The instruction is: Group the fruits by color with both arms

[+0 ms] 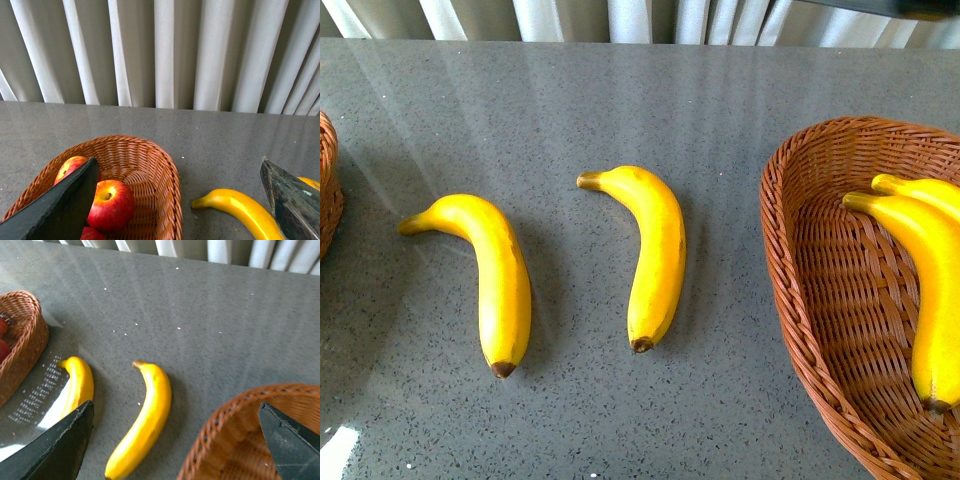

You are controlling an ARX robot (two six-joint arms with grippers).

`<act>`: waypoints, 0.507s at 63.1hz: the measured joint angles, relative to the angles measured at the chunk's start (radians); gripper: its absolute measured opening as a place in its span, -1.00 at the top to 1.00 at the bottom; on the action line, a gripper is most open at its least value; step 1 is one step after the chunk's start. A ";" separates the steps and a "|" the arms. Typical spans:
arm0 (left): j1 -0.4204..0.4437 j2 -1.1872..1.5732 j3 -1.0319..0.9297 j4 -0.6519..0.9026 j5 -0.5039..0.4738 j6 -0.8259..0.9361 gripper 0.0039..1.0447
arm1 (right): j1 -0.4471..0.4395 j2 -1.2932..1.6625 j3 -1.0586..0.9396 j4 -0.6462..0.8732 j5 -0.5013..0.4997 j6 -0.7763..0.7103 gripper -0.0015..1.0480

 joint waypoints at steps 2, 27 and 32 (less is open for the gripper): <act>0.000 0.000 0.000 0.000 0.000 0.000 -0.83 | 0.022 0.050 0.039 -0.004 0.001 0.019 -0.82; 0.000 0.000 0.000 0.000 0.000 0.000 -0.83 | 0.212 0.560 0.452 -0.180 0.017 0.148 -0.82; 0.000 0.000 0.000 0.000 0.000 0.000 -0.83 | 0.235 0.630 0.502 -0.212 0.014 0.165 -0.82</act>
